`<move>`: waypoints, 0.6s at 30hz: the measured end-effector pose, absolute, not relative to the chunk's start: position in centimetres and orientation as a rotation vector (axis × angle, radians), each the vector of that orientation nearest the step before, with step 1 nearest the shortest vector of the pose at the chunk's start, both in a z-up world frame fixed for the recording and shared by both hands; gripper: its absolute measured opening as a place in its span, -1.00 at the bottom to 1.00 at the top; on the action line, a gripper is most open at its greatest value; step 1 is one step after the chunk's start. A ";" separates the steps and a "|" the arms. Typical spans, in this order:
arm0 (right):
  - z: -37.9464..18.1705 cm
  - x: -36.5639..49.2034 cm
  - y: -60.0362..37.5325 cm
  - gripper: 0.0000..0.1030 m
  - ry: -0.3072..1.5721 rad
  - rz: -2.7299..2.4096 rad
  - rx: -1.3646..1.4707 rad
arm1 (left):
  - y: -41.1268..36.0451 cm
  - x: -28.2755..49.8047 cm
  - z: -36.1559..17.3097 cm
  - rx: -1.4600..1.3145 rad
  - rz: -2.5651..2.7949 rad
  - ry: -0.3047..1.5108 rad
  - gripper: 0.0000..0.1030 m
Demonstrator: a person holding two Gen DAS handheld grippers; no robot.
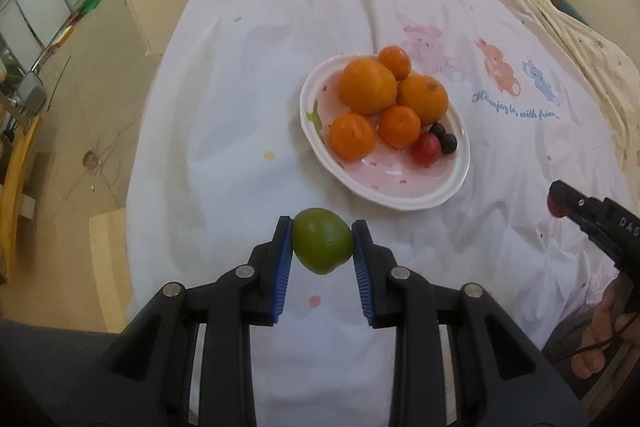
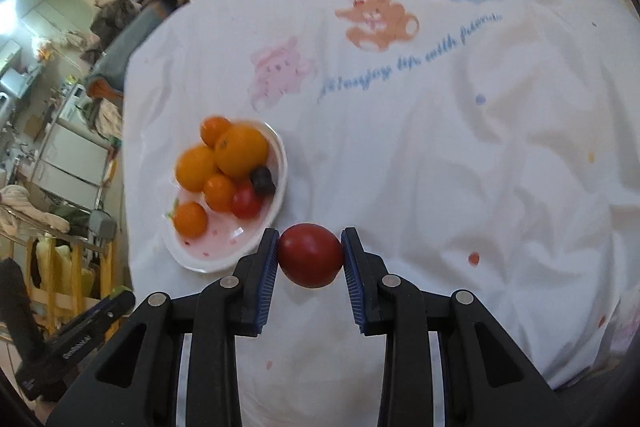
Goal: Organize fruits
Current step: 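Carry the green fruit and red tomato over the pink plate with both tools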
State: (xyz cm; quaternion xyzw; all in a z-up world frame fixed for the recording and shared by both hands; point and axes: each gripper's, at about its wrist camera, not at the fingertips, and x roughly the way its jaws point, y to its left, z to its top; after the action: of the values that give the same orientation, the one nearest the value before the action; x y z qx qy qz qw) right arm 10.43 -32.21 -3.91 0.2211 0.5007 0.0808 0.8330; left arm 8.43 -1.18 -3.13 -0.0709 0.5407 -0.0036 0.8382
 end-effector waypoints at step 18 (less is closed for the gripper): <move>-4.5 17.6 -28.4 -0.35 1.101 0.404 0.489 | -5.7 14.9 -4.3 -0.112 -0.073 1.190 -0.50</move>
State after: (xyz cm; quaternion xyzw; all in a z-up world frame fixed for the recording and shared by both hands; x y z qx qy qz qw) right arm 17.65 -28.37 -4.46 0.2284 0.5142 0.1886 0.8049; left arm 14.90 -5.70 -4.32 -0.0529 0.5602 -0.0345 0.8260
